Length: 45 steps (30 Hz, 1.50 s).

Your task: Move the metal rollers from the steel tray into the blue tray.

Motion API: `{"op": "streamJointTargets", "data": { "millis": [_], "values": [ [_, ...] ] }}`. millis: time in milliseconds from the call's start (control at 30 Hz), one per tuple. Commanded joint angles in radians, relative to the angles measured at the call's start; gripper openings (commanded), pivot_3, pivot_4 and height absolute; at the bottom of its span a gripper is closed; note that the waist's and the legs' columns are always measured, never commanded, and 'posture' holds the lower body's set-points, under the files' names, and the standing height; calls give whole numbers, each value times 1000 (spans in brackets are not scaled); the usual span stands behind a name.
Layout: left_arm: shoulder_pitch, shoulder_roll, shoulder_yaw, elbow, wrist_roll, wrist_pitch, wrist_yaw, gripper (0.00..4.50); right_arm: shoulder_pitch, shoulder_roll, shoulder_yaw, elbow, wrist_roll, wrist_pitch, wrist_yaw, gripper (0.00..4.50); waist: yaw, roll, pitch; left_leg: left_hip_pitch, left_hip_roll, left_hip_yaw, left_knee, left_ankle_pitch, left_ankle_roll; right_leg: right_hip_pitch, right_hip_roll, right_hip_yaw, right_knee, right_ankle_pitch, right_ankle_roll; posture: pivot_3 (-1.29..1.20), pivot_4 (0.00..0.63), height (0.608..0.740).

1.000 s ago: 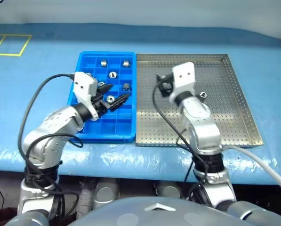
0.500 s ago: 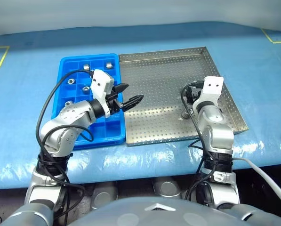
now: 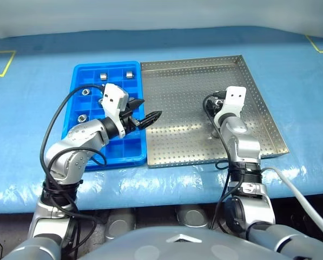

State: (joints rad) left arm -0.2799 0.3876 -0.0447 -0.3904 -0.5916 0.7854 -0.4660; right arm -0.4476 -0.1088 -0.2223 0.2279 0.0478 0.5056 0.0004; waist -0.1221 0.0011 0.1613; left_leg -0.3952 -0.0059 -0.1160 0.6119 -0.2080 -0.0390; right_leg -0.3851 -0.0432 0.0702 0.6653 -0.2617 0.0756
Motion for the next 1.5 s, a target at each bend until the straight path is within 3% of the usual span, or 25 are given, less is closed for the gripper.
{"op": "streamJointTargets", "data": {
  "millis": [33,100,333,433,567,733,867,1267,1433,1500],
  "values": [
    [2,3,25,-48,-7,0,9,4185,-21,-8,0,-14,9,-24,-13,2699,2,0,0,0,0,0,0,0,0,0,0,0,0,0,0,-76,150,740],
    [1,3,27,-48,-8,1,13,4185,-22,-9,2,-25,11,-23,-15,2100,3,0,0,0,0,0,0,0,0,0,0,0,0,0,0,-74,150,740],
    [-8,28,81,-41,-4,-14,15,4185,4,25,85,-255,51,35,43,2100,1,1,1,0,0,0,0,0,0,0,0,0,0,0,0,-75,150,740],
    [-45,66,214,5,9,-44,60,4185,21,71,248,-482,155,155,175,2100,-5,1,1,0,1,0,-1,0,0,-2,1,0,1,0,0,-72,150,740],
    [-75,122,308,51,25,-57,87,4185,33,123,424,-600,252,279,273,2100,0,1,1,-1,8,-2,-1,0,0,-4,7,-1,2,0,-1,-70,150,740],
    [-91,184,372,71,29,-52,84,4185,23,156,625,-624,331,353,387,2100,16,0,1,-3,8,-2,-1,0,-1,-4,7,-2,1,-1,-2,-54,150,740],
    [-50,243,341,49,41,-9,54,4185,10,157,735,-556,322,355,439,2100,25,-1,1,-3,8,-2,-1,0,-1,-5,7,-2,0,0,-2,-23,150,740],
    [18,229,280,0,46,34,81,4185,31,173,754,-365,285,315,454,2100,49,-1,1,-4,12,-2,-2,0,-3,-8,12,-2,1,1,-5,12,150,740],
    [1,207,257,13,47,36,82,4185,44,164,721,-435,279,267,451,3349,50,-1,1,-4,15,-2,-2,0,-3,-8,15,-2,1,2,-7,2,150,740],
    [-7,194,243,18,46,34,76,4185,51,170,682,-479,284,250,430,3349,52,-1,1,-4,16,-2,-2,0,-3,-8,15,-2,1,2,-7,-28,150,740]
  ]
}}
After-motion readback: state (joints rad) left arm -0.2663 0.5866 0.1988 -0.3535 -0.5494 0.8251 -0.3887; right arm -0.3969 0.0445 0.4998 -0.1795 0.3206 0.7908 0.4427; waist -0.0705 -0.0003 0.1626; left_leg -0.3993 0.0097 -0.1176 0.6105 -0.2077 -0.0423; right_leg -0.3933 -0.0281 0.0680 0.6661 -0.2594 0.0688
